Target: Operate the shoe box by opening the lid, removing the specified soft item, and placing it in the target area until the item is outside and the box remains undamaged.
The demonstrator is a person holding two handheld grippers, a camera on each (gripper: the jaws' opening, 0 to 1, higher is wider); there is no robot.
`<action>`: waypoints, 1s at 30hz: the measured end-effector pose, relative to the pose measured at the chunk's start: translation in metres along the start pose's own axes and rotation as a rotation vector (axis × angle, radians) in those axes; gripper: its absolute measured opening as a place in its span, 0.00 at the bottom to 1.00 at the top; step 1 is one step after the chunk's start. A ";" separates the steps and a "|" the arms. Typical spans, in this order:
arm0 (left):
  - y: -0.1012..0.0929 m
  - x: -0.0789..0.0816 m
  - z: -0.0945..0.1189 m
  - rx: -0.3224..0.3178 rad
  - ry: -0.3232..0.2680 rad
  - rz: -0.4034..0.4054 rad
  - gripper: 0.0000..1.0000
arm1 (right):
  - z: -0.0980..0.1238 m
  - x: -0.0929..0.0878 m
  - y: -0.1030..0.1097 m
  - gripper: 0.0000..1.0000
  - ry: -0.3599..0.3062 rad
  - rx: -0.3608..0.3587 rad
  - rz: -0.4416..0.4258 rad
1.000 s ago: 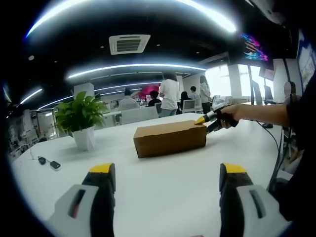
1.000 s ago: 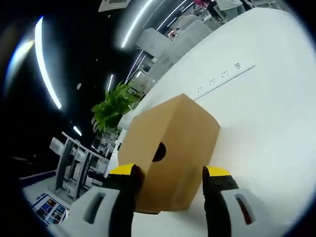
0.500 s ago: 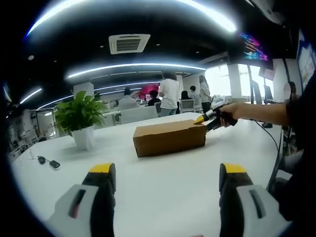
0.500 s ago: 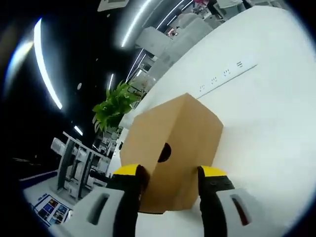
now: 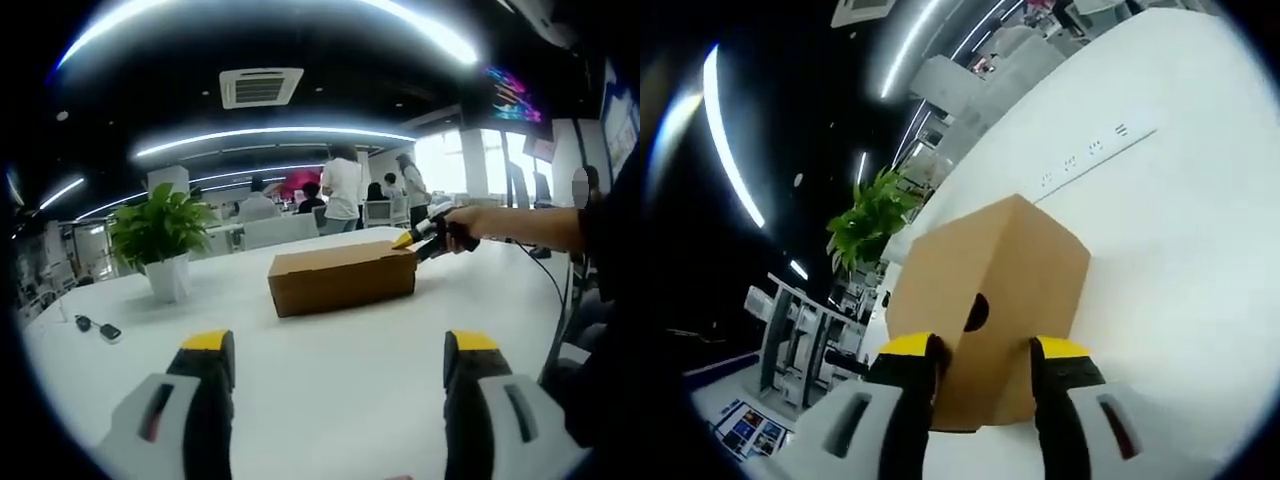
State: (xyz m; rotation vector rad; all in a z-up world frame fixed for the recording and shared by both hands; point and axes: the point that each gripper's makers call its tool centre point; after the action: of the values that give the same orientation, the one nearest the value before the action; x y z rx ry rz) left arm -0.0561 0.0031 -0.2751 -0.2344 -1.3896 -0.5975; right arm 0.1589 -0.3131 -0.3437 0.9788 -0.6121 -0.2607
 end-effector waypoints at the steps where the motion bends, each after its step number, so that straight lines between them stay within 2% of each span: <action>1: -0.001 0.000 0.000 -0.003 0.000 0.002 0.88 | 0.000 0.000 0.000 0.37 0.000 0.000 -0.002; 18: -0.004 -0.002 -0.002 -0.015 0.013 -0.004 0.88 | 0.005 0.005 0.000 0.30 -0.009 0.002 -0.015; 30: -0.005 -0.006 -0.005 -0.031 0.028 0.003 0.88 | 0.006 0.001 0.003 0.30 -0.009 0.007 -0.016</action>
State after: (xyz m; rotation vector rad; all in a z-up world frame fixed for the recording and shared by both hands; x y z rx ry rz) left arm -0.0546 -0.0021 -0.2825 -0.2519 -1.3532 -0.6179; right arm 0.1560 -0.3160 -0.3390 0.9895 -0.6143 -0.2776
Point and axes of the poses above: the point that each gripper's makers call its tool centre point, and the gripper's own axes: z roughly backward along the fingers, y roughly to its left, x roughly out of its top, and after that the axes turned 6 degrees about -z, right-handed
